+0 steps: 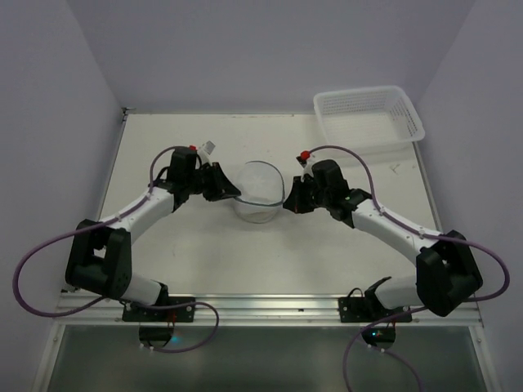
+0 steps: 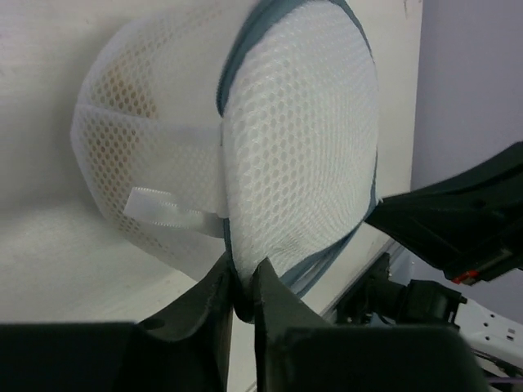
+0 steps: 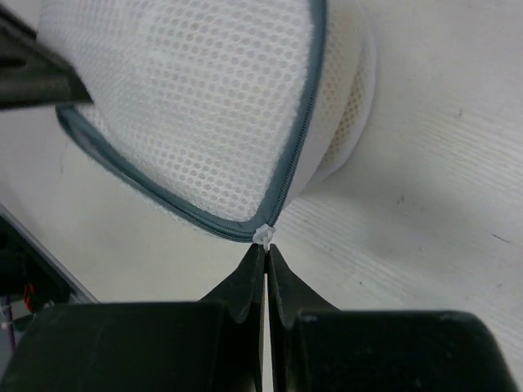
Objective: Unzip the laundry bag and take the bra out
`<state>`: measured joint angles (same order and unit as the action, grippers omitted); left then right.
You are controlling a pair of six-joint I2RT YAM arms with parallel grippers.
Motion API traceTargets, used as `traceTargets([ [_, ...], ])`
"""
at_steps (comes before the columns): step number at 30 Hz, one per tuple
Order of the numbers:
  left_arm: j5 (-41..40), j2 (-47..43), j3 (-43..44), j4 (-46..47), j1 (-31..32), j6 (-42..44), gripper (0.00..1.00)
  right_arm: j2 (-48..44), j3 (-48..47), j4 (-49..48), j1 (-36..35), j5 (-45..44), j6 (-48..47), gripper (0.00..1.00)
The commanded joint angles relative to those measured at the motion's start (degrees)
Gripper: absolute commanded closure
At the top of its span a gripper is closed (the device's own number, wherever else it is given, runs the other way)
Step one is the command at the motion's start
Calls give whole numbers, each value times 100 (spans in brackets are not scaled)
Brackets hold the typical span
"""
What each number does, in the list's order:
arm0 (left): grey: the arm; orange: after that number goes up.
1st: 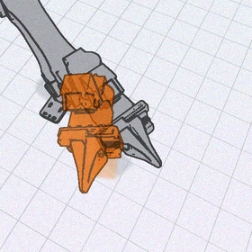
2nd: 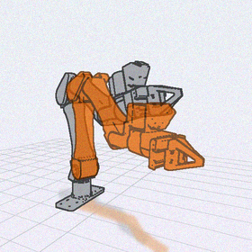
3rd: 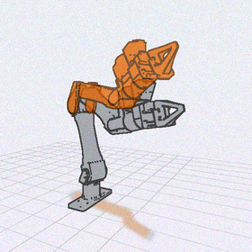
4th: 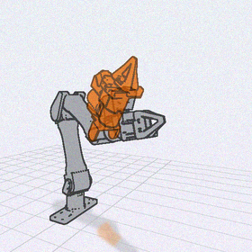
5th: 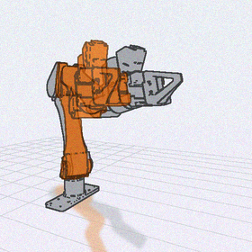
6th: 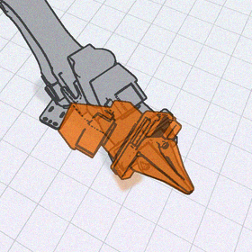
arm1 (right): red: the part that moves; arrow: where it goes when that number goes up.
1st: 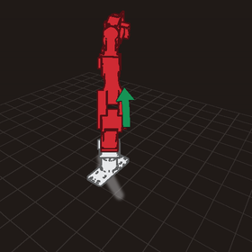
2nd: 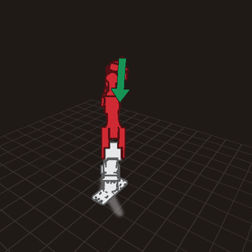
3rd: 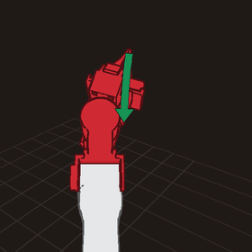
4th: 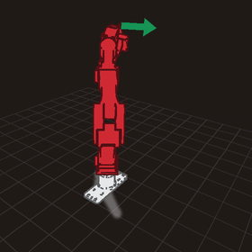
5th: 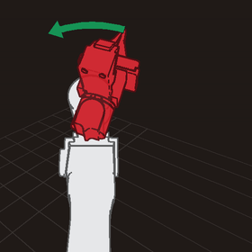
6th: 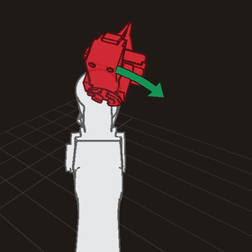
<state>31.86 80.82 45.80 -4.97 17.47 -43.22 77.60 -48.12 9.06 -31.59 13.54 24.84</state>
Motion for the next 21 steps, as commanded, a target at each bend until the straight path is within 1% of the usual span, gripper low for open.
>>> traceTargets([
  [1,-73,564,1086,-592,-323,823,77,97,-365,79,-145,289,-50,100],
  [2,-92,697,1332,-662,-341,833,69,167,-382,9,-293,359,81,100],
  [3,-118,812,1735,-680,-341,816,51,194,-426,-131,-373,395,404,100],
  [5,-118,971,1958,-611,-341,535,30,246,-435,-403,-618,439,757,100],
  [6,-144,945,1985,-506,-341,421,10,334,-435,-718,-716,465,1081,100],
  [7,-284,788,1855,-435,-333,98,3,404,-461,-817,-795,465,1215,100],
  [8,-355,665,1688,-313,-324,-79,0,474,-505,-870,-952,422,1355,100],
  [9,-469,342,1478,-76,-315,-386,0,632,-593,-1106,-1032,369,1557,100],
  [10,-531,182,1014,-4,-315,-519,0,703,-637,-1178,-1120,351,1637,100],
  [12,-601,-265,572,171,-297,-861,0,878,-786,-1275,-1182,307,1752,100],
  [13,-610,-399,214,216,-228,-933,0,932,-848,-1266,-1217,272,1752,100],
  [15,-680,-592,-18,269,-70,-1065,0,1011,-997,-1240,-1244,228,1735,100],
  [17,-856,-734,-237,277,229,-1162,0,1029,-1068,-1284,-1270,228,1761,100],
  [20,-1023,-787,-449,392,467,-1434,5,1037,-1121,-1310,-1323,167,1761,100],
  [21,-1058,-769,-554,653,493,-1530,9,1038,-1130,-1319,-1332,166,1761,100],
])
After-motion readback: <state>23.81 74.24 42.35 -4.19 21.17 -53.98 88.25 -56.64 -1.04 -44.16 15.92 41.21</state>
